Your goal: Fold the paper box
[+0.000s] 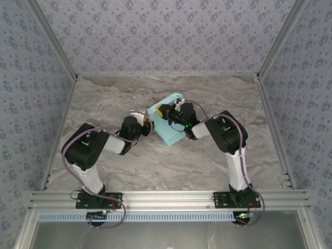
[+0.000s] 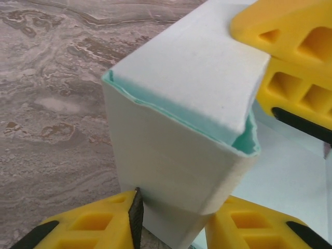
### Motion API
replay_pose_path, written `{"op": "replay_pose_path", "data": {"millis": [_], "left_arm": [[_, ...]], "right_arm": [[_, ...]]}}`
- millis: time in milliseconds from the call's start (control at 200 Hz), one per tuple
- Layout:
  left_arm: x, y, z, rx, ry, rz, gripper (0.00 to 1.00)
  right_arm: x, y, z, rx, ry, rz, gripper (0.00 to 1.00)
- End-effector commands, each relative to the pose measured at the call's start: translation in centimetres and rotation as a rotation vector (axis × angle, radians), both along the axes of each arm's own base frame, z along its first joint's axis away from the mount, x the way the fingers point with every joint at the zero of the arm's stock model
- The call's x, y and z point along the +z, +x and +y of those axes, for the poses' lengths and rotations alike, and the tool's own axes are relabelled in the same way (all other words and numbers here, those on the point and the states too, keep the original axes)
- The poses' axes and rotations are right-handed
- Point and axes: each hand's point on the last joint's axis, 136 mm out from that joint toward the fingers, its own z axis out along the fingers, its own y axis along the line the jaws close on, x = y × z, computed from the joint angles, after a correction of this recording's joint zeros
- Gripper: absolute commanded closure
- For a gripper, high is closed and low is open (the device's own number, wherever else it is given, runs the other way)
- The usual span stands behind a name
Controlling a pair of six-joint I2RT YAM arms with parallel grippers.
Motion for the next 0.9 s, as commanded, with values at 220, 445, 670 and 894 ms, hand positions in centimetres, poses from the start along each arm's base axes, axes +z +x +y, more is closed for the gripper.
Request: {"op": "replay_pose_path", "data": {"millis": [220,445,670,894], "left_arm": [[-0.3,1.7,1.9,0.176,0.089,-0.005,0.64],[-0.7,2.6,2.8,0.252,0.109,-0.002,0.57],[0.0,3.7,2.8,0.291,0.102,-0.030,0.66],[0.1,3.9,2.3,0.272,0.083,-0.027,0.81]], "right_arm": [[-2.0,-4.5,1.3,0.001,-0.046,0.054,1.00],[-3.3,-5.8,0.9,-0.077,-0.086,0.105,1.00],[-3.1,-5.6,1.9,-0.086,-0.082,0.124,1.00],[-3.9,-5.8,1.7,-0.077,-0.106,0.135,0.86]]}}
